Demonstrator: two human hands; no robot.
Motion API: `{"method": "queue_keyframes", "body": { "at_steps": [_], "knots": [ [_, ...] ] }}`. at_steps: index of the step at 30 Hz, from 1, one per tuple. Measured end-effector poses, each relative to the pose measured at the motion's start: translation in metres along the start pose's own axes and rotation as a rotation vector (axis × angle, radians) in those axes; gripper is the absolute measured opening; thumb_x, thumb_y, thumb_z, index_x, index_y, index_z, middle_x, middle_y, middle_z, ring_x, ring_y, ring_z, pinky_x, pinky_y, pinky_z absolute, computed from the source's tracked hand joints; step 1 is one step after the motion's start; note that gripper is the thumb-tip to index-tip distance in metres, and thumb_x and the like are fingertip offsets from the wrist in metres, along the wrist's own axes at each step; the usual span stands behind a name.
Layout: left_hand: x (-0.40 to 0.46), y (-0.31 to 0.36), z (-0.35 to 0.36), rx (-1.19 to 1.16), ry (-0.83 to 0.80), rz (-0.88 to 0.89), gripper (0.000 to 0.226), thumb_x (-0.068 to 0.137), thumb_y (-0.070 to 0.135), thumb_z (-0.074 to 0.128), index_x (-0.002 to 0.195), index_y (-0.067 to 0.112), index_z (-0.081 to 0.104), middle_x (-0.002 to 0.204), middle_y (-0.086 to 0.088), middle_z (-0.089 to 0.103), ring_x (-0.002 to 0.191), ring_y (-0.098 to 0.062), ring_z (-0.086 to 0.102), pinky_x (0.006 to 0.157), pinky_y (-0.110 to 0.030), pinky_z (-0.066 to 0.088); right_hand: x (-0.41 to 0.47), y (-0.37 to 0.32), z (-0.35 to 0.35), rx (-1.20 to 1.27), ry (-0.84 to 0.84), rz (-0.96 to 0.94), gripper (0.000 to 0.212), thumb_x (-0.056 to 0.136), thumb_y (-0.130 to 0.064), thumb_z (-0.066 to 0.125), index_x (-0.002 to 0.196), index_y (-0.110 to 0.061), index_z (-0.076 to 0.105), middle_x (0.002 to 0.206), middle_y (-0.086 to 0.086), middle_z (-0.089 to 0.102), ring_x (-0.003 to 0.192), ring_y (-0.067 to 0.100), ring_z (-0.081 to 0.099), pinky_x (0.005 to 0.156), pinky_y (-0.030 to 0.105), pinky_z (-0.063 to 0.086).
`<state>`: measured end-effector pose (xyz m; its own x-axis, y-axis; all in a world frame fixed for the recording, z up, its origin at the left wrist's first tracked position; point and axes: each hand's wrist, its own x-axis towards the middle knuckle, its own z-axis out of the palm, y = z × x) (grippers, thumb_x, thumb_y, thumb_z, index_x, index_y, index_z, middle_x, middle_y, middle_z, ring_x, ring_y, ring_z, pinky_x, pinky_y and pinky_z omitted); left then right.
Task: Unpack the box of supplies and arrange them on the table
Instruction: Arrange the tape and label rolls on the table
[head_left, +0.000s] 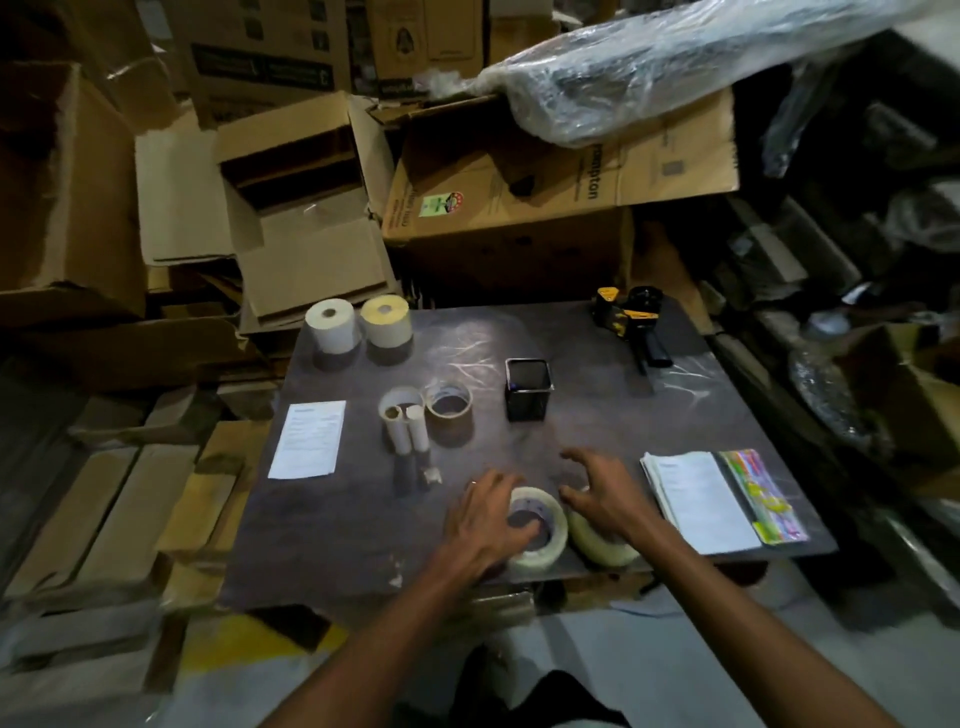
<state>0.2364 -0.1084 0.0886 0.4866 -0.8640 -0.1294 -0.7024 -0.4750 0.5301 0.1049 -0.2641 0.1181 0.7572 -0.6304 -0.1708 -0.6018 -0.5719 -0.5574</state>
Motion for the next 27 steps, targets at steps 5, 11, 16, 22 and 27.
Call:
{"method": "queue_keyframes", "body": {
  "at_steps": [5, 11, 16, 22, 27],
  "knots": [
    [-0.007, 0.02, 0.02, 0.017, -0.102, -0.09, 0.093, 0.059, 0.069, 0.063, 0.141, 0.036, 0.033, 0.143, 0.0, 0.035, 0.133, -0.028, 0.038, 0.106, -0.045, 0.04, -0.016, 0.038, -0.008, -0.155, -0.11, 0.087, 0.077, 0.068, -0.041, 0.078, 0.137, -0.021, 0.051, 0.136, 0.008, 0.052, 0.12, 0.026, 0.053, 0.097, 0.033, 0.045],
    [0.016, 0.028, 0.034, 0.083, -0.27, -0.181, 0.126, 0.053, 0.065, 0.078, 0.151, 0.042, 0.003, 0.163, -0.007, 0.003, 0.146, -0.039, 0.015, 0.116, -0.054, 0.026, -0.006, 0.067, -0.005, -0.339, -0.338, 0.005, 0.122, 0.053, -0.055, 0.084, 0.152, -0.035, 0.015, 0.16, 0.007, 0.014, 0.141, 0.038, 0.024, 0.111, 0.049, 0.035],
    [0.032, 0.034, 0.034, 0.183, -0.288, -0.171, 0.111, 0.051, 0.064, 0.081, 0.143, 0.032, 0.028, 0.142, -0.003, 0.035, 0.129, -0.033, 0.037, 0.105, -0.051, 0.038, 0.003, 0.08, -0.002, -0.297, -0.337, -0.076, 0.12, 0.049, -0.07, 0.077, 0.148, -0.038, 0.017, 0.15, 0.004, 0.031, 0.127, 0.033, 0.041, 0.103, 0.044, 0.044],
    [0.043, 0.032, 0.03, 0.194, -0.232, -0.229, 0.105, 0.048, 0.063, 0.08, 0.139, 0.032, 0.036, 0.138, 0.001, 0.038, 0.127, -0.03, 0.04, 0.102, -0.047, 0.04, 0.028, 0.095, -0.013, -0.271, -0.329, -0.156, 0.113, 0.05, -0.067, 0.077, 0.146, -0.038, 0.025, 0.146, 0.0, 0.037, 0.125, 0.028, 0.045, 0.102, 0.04, 0.046],
    [0.064, 0.038, 0.002, 0.178, -0.127, -0.251, 0.106, 0.045, 0.062, 0.081, 0.138, 0.031, 0.04, 0.134, 0.004, 0.041, 0.123, -0.028, 0.044, 0.1, -0.043, 0.042, 0.075, 0.093, -0.046, -0.257, -0.332, -0.143, 0.123, 0.042, -0.064, 0.083, 0.148, -0.038, 0.025, 0.147, -0.001, 0.034, 0.127, 0.029, 0.045, 0.098, 0.04, 0.048]
  ]
}}
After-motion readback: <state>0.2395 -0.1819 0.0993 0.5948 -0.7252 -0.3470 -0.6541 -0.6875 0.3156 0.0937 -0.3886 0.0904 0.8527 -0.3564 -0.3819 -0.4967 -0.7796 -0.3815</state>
